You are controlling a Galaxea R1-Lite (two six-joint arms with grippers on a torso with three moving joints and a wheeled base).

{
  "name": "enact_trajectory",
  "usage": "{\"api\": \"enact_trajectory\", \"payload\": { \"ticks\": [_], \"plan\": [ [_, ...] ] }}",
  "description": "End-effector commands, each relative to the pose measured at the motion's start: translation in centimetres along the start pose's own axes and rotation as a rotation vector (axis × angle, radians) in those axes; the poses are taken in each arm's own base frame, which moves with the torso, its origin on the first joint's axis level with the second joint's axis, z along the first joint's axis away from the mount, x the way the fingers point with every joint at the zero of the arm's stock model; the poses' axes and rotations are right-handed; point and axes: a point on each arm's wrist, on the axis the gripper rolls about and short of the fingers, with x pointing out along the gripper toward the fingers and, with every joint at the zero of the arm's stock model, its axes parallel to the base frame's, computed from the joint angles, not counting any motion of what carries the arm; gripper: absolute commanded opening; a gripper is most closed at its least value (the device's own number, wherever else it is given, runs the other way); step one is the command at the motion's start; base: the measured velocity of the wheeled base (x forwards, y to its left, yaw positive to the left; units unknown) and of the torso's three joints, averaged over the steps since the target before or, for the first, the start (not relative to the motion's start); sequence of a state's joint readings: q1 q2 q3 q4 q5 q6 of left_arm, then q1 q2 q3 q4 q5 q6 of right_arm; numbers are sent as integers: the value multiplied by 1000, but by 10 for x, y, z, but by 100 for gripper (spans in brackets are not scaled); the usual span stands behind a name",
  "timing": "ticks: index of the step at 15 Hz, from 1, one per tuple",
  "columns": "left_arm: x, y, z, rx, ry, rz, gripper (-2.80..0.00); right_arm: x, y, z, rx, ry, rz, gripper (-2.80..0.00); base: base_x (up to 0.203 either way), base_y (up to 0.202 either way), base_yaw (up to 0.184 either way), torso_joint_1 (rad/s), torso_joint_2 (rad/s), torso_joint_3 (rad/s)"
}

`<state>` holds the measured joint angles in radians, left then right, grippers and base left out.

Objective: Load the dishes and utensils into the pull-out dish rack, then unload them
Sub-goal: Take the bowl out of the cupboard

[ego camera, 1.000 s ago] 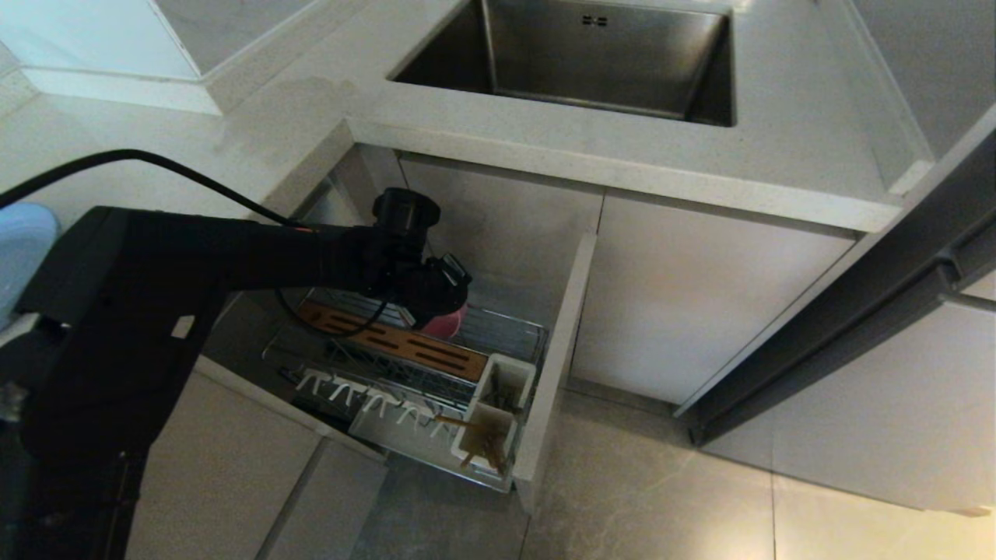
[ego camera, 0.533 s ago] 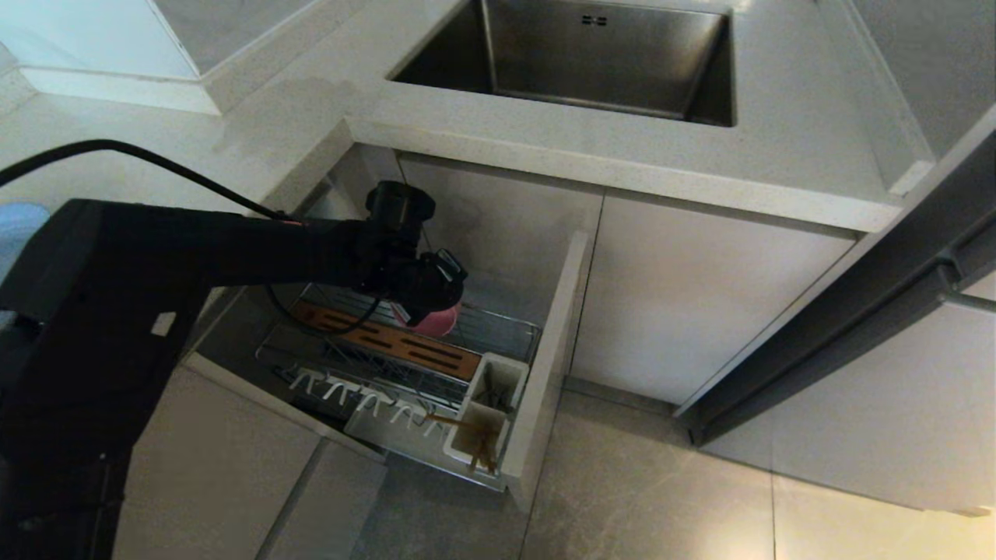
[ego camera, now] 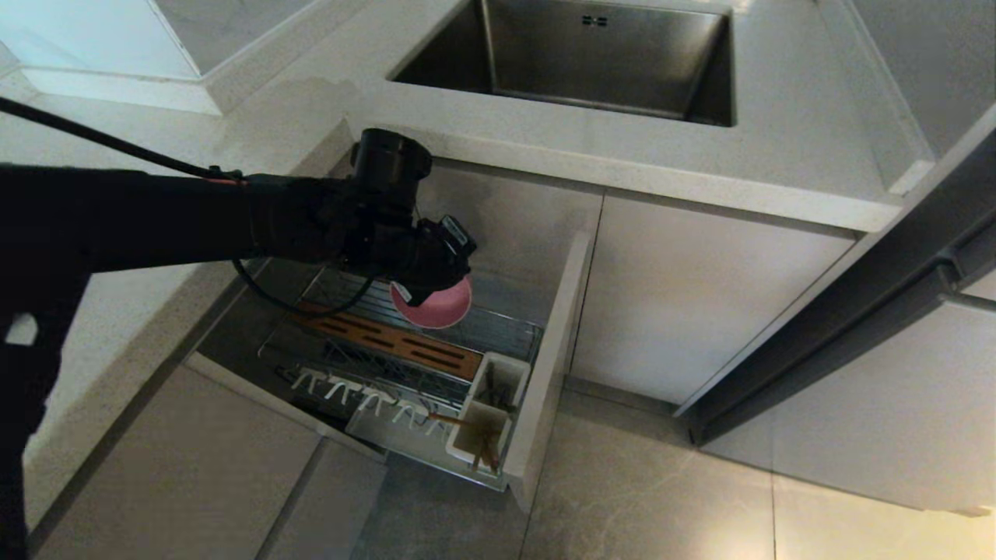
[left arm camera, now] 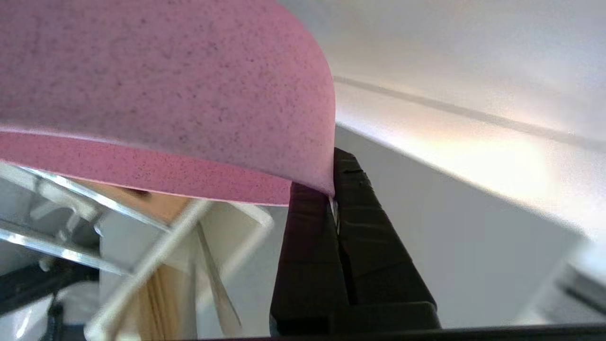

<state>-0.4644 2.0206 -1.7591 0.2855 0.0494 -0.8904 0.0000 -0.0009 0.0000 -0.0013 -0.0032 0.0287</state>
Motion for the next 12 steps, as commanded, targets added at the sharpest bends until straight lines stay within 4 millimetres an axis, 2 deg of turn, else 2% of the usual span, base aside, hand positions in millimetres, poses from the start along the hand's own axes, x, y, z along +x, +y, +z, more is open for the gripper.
{"api": "enact_trajectory", "payload": {
  "ticks": [1,6,9,12],
  "plan": [
    [-29,-14,-2,6,-8,-54,-280,0,0,0,0,-1,0,-280,0,0,0,0,0,0],
    [-99,-37,-4,24,-41,-185,-280,0,0,0,0,-1,0,-280,0,0,0,0,0,0],
    [-164,-45,-1,33,-88,-288,-280,0,0,0,0,-1,0,-280,0,0,0,0,0,0],
    [-228,-41,9,90,-203,-370,-280,0,0,0,0,-1,0,-280,0,0,0,0,0,0]
  ]
}}
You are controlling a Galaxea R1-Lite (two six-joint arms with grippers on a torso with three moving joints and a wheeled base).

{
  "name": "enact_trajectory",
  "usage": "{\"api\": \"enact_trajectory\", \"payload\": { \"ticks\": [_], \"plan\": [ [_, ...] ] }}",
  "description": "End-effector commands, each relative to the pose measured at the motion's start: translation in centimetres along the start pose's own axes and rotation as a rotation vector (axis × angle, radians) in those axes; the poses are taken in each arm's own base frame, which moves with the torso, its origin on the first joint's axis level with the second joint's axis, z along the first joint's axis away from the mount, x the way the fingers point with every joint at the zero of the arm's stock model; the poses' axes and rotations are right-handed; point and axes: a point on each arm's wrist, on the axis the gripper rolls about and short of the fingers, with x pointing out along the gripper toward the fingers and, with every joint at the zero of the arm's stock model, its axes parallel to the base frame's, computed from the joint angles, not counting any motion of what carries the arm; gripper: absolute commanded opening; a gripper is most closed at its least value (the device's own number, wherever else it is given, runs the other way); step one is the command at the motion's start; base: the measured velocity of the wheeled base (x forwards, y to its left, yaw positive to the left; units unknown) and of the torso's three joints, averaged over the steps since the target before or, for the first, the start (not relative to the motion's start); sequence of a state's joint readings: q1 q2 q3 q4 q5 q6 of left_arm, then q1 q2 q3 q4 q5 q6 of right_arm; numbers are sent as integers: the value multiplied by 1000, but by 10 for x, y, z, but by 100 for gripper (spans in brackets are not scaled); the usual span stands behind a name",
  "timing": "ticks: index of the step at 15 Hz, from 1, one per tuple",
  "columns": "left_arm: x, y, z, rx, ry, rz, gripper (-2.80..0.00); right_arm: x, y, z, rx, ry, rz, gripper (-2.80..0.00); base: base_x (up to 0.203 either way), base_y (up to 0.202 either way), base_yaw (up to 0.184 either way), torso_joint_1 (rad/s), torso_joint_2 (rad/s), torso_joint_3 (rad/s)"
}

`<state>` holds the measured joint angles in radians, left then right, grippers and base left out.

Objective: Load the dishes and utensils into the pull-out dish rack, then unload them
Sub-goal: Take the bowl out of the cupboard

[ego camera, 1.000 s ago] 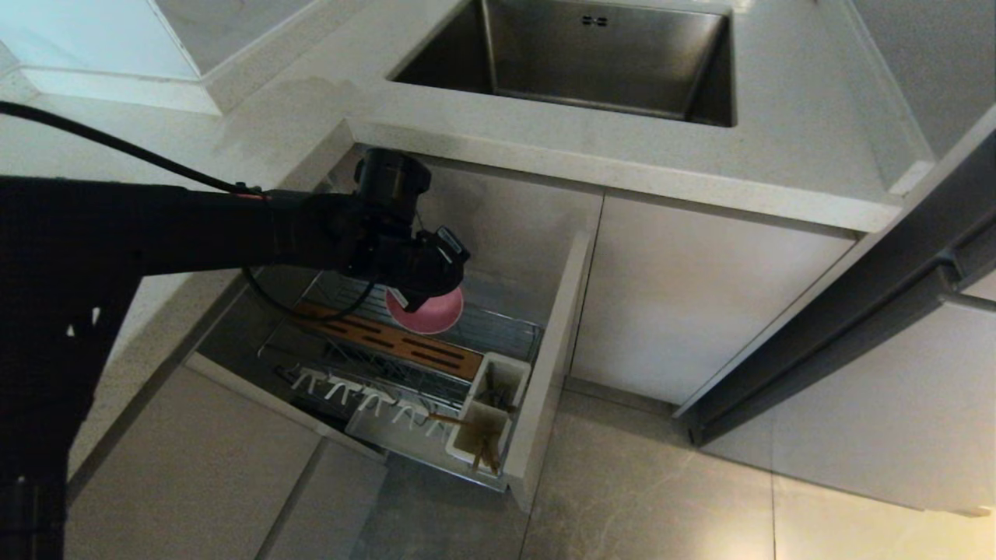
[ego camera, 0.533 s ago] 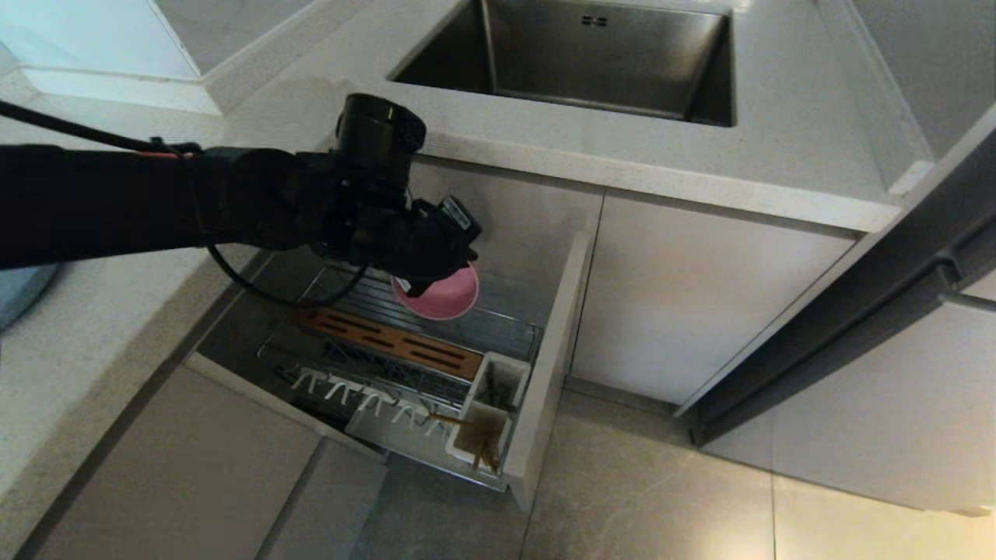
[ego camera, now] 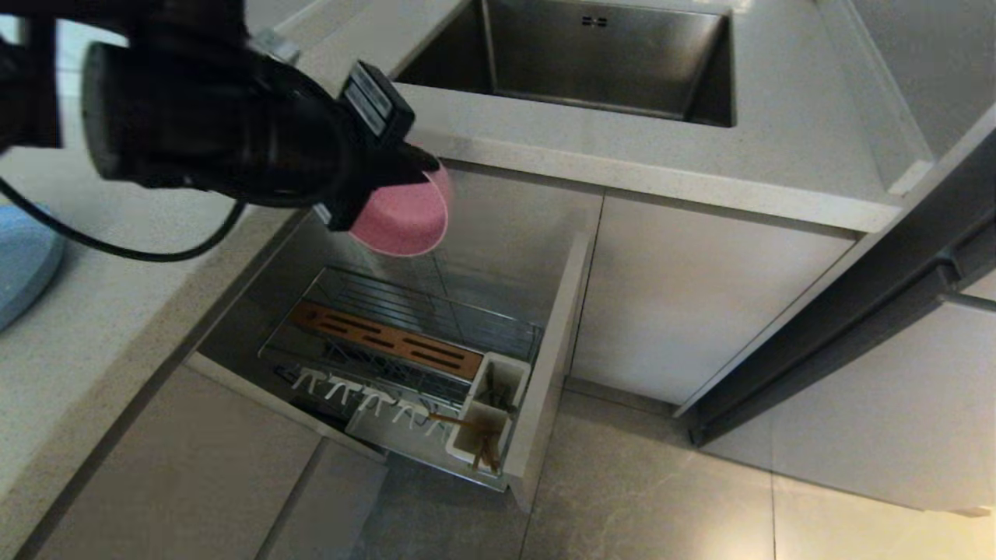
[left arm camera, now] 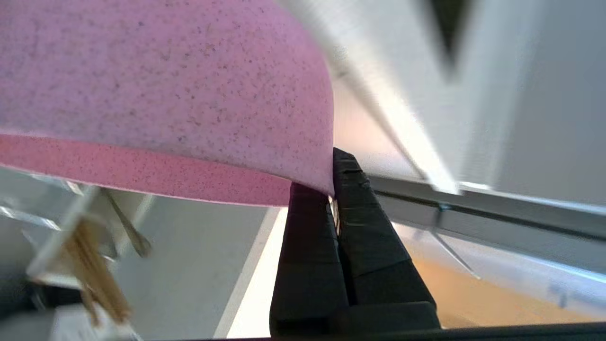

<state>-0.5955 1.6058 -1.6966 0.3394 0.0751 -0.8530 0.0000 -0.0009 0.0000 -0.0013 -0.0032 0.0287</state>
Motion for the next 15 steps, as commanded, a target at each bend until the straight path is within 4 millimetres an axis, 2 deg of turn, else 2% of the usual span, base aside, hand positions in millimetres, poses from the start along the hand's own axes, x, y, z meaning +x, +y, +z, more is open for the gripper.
{"api": "enact_trajectory", "payload": {
  "ticks": [1,3,5,9,13,15],
  "plan": [
    [-68,-15,22,91,-145,-89,-280,0,0,0,0,-1,0,-280,0,0,0,0,0,0],
    [-102,-13,40,216,-274,-71,-280,0,0,0,0,-1,0,-280,0,0,0,0,0,0],
    [-125,-6,52,307,-347,-5,-280,0,0,0,0,-1,0,-280,0,0,0,0,0,0],
    [-166,19,79,449,-457,275,-280,0,0,0,0,-1,0,-280,0,0,0,0,0,0],
    [-199,39,88,572,-501,571,-280,0,0,0,0,-1,0,-280,0,0,0,0,0,0],
    [-208,48,85,596,-445,657,-280,0,0,0,0,-1,0,-280,0,0,0,0,0,0]
  ]
}}
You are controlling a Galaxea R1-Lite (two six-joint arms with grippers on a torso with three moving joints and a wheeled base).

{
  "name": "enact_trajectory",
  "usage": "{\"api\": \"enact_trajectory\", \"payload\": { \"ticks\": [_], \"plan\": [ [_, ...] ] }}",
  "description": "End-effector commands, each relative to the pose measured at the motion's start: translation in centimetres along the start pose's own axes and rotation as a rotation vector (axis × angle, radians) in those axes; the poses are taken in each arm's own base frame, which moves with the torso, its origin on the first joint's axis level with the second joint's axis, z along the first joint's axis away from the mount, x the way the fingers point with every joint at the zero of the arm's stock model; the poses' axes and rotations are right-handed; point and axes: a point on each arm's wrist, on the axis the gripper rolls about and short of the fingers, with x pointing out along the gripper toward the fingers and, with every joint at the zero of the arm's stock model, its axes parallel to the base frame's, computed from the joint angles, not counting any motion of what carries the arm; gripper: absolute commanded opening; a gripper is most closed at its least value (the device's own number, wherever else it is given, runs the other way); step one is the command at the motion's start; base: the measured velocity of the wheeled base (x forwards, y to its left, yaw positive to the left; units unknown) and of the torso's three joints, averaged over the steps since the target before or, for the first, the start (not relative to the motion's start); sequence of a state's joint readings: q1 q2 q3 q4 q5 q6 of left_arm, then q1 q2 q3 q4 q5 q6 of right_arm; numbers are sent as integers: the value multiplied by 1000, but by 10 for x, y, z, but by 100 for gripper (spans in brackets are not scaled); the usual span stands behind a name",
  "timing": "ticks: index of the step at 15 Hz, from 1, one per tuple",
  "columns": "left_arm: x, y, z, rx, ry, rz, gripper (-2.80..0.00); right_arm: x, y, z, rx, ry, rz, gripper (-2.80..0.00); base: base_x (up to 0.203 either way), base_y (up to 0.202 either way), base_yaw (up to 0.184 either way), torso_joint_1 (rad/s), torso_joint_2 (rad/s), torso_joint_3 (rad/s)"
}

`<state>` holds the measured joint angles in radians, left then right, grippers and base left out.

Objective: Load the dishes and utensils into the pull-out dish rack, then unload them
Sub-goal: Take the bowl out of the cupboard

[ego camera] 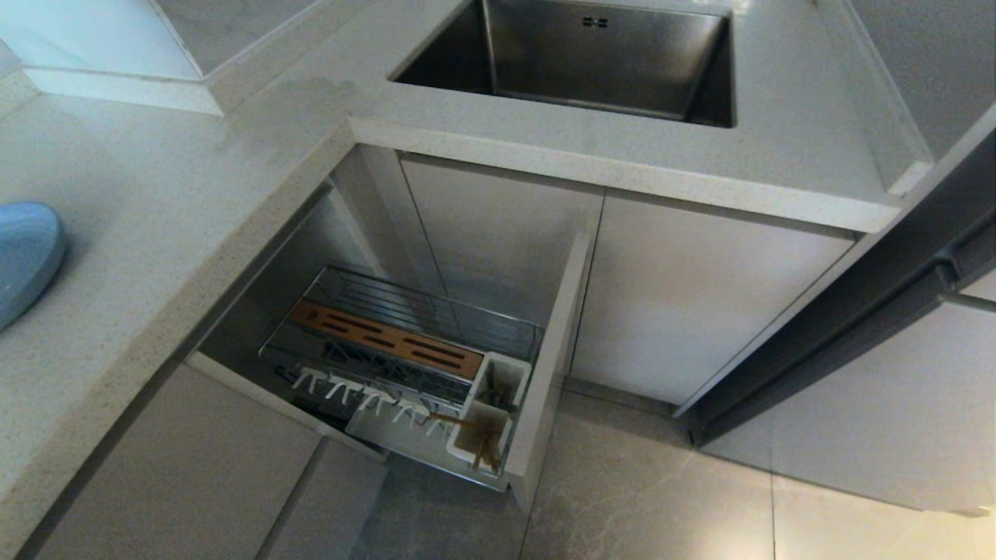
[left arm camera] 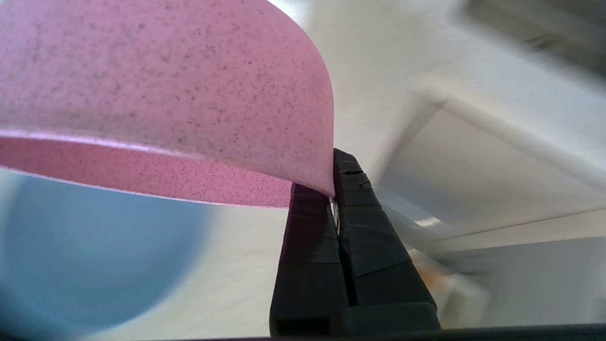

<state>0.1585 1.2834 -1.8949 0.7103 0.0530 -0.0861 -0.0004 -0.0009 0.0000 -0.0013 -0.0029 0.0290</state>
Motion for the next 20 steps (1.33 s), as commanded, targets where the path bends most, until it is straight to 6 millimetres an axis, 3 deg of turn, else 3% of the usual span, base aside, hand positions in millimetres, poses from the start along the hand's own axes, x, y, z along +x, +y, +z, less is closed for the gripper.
{"api": "enact_trajectory", "payload": {
  "ticks": [1,4,10,13,16,20],
  "plan": [
    [-7,12,-7,66,77,49,-280,0,0,0,0,-1,0,-280,0,0,0,0,0,0],
    [4,20,-21,185,234,-41,-280,0,0,0,0,-1,0,-280,0,0,0,0,0,0],
    [76,33,-51,361,511,-125,-280,0,0,0,0,-1,0,-280,0,0,0,0,0,0],
    [104,35,-60,433,564,-161,-280,0,0,0,0,-1,0,-280,0,0,0,0,0,0],
    [110,34,-65,451,601,-164,-280,0,0,0,0,-1,0,-280,0,0,0,0,0,0],
    [98,25,-65,487,633,-133,-280,0,0,0,0,-1,0,-280,0,0,0,0,0,0]
  ]
}}
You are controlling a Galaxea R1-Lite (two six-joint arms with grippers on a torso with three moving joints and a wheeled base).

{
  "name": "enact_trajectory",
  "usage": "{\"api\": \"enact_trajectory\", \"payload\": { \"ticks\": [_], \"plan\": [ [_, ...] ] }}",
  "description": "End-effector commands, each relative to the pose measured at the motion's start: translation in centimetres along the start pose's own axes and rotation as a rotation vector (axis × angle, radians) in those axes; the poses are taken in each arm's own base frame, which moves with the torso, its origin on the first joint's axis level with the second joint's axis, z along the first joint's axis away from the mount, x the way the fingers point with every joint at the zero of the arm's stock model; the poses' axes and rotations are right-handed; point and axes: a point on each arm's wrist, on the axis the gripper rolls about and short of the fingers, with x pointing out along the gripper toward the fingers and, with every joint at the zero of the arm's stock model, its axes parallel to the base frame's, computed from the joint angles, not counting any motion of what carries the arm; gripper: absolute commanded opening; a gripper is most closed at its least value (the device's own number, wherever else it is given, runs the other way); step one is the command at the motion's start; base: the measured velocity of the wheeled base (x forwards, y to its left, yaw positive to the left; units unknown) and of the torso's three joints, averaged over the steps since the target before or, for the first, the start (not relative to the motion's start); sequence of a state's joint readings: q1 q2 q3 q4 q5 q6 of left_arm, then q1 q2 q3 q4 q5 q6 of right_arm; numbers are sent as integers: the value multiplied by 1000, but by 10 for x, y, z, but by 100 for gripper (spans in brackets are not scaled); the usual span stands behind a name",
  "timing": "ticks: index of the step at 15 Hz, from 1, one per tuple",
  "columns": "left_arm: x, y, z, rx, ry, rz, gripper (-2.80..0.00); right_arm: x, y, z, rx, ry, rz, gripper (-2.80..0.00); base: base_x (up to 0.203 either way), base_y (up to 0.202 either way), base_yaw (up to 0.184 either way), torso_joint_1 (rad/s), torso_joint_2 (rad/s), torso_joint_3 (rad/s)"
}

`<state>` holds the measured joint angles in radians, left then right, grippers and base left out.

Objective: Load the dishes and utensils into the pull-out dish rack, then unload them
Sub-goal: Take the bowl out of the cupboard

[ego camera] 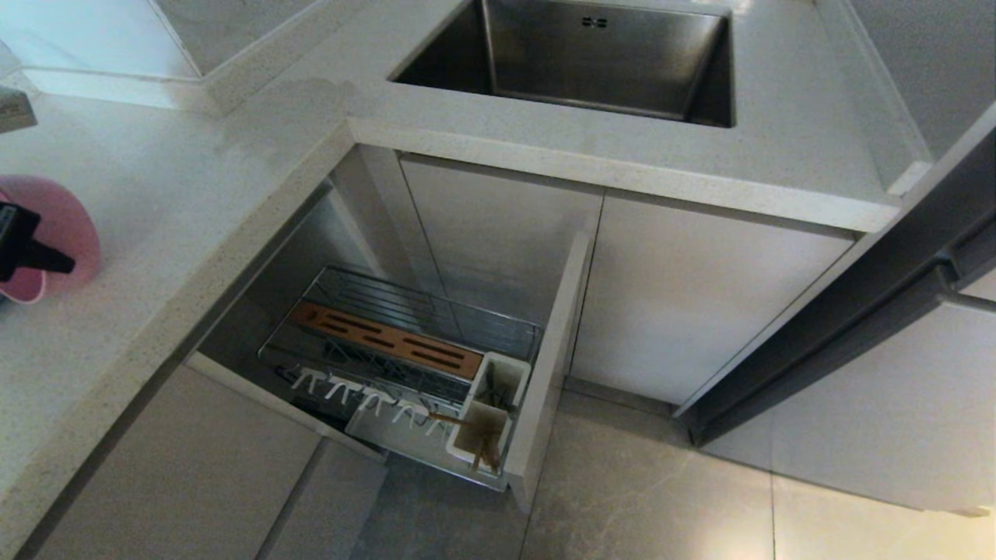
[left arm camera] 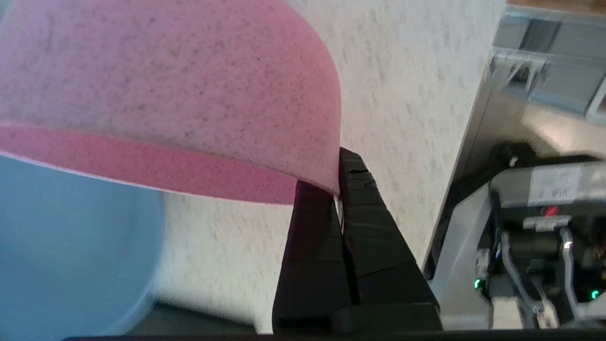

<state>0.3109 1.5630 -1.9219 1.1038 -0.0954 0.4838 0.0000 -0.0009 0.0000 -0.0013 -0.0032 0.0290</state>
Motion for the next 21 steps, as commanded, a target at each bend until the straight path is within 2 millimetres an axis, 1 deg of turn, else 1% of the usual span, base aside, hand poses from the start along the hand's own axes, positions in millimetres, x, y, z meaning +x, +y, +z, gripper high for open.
{"api": "enact_trajectory", "payload": {
  "ticks": [1,2,3,7,10,14,16,19,21],
  "plan": [
    [-4,-3,2,5,-24,8,-280,0,0,0,0,-1,0,-280,0,0,0,0,0,0],
    [-10,-3,4,7,-64,23,-280,0,0,0,0,-1,0,-280,0,0,0,0,0,0],
    [-11,-3,5,20,-69,42,-280,0,0,0,0,-1,0,-280,0,0,0,0,0,0],
    [5,-6,12,76,-48,42,-280,0,0,0,0,-1,0,-280,0,0,0,0,0,0],
    [19,-2,24,86,-75,104,-280,0,0,0,0,-1,0,-280,0,0,0,0,0,0],
    [38,1,35,91,-90,127,-280,0,0,0,0,-1,0,-280,0,0,0,0,0,0],
    [48,-1,41,102,-96,140,-280,0,0,0,0,-1,0,-280,0,0,0,0,0,0],
    [51,-4,47,125,-115,172,-280,0,0,0,0,-1,0,-280,0,0,0,0,0,0],
    [50,-5,47,171,-109,177,-280,0,0,0,0,-1,0,-280,0,0,0,0,0,0]
  ]
}}
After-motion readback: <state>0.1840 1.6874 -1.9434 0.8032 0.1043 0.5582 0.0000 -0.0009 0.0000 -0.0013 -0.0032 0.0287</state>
